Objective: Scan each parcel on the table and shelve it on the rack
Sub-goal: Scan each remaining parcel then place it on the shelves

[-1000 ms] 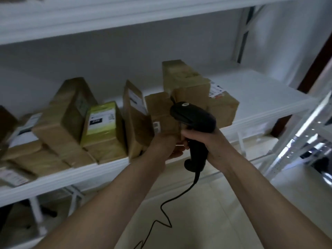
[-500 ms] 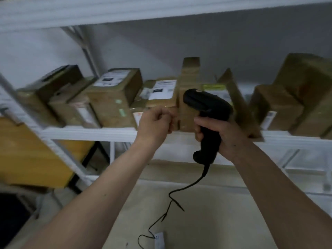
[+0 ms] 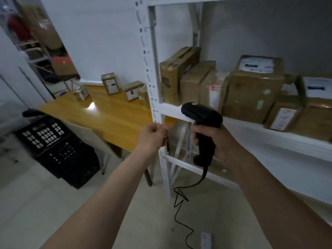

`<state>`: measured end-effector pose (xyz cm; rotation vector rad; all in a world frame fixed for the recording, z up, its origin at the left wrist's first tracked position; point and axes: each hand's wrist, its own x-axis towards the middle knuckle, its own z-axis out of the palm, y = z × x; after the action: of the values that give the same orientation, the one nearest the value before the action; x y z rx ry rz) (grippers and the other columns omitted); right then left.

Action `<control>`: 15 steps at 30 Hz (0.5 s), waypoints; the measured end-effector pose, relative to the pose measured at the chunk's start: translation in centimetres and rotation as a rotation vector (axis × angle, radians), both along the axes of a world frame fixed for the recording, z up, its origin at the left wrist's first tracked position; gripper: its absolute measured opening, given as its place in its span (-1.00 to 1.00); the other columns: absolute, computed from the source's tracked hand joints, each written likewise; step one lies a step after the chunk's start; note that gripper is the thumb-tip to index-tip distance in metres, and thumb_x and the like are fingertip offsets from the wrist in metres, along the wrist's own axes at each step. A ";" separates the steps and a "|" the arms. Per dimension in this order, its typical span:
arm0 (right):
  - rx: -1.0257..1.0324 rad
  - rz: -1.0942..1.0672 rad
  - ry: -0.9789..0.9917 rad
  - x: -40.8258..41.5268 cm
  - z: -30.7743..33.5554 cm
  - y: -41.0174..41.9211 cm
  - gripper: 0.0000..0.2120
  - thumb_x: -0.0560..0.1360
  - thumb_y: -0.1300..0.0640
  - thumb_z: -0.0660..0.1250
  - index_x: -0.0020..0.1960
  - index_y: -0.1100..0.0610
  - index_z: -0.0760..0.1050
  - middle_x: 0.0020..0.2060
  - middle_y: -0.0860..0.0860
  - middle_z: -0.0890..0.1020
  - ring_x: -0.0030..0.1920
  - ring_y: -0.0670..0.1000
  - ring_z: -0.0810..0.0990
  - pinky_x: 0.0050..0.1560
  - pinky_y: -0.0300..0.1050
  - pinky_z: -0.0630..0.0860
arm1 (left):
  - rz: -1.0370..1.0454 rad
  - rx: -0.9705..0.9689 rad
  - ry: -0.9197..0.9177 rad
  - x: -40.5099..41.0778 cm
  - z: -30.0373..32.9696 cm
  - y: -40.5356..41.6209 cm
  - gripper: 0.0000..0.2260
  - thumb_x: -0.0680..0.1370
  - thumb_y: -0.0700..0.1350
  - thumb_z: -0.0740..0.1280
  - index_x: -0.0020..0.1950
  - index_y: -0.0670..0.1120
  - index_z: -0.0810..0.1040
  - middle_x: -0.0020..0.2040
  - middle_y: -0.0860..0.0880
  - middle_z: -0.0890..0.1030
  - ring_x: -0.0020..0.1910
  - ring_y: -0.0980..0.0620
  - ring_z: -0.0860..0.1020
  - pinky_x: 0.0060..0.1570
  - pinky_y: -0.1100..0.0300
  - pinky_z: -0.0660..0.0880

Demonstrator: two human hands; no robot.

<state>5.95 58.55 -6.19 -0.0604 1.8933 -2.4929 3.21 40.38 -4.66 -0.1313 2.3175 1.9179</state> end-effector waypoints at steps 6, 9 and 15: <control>0.022 0.063 -0.068 -4.1 -0.6 -7.5 -0.80 0.47 0.34 0.35 -0.32 0.20 0.50 -0.43 0.10 0.52 -0.43 0.04 0.46 -0.34 -0.12 0.45 | 0.094 0.013 -0.027 -2.7 0.1 -6.9 -0.80 0.60 -0.28 0.21 -0.16 -0.12 0.55 -0.25 -0.04 0.55 -0.36 0.07 0.48 -0.35 0.30 0.47; 0.009 0.077 -0.078 -6.1 -0.6 -10.1 -0.81 0.46 0.35 0.36 -0.31 0.20 0.52 -0.42 0.10 0.53 -0.42 0.04 0.46 -0.34 -0.12 0.45 | 0.138 0.007 -0.023 -4.2 0.2 -9.3 -0.80 0.60 -0.28 0.21 -0.15 -0.11 0.54 -0.24 -0.03 0.55 -0.35 0.08 0.48 -0.37 0.32 0.47; 0.003 0.100 -0.089 -10.4 -1.0 -14.4 -0.79 0.47 0.35 0.35 -0.33 0.20 0.51 -0.43 0.10 0.52 -0.43 0.05 0.45 -0.31 -0.09 0.44 | 0.173 0.031 -0.041 -7.1 -0.6 -13.1 -0.82 0.59 -0.30 0.21 -0.15 -0.13 0.54 -0.25 -0.05 0.54 -0.35 0.05 0.47 -0.34 0.27 0.46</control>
<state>-4.43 44.15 -7.19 -0.0416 1.8137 -2.3860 -3.91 27.26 -5.26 -0.3767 2.3171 2.0069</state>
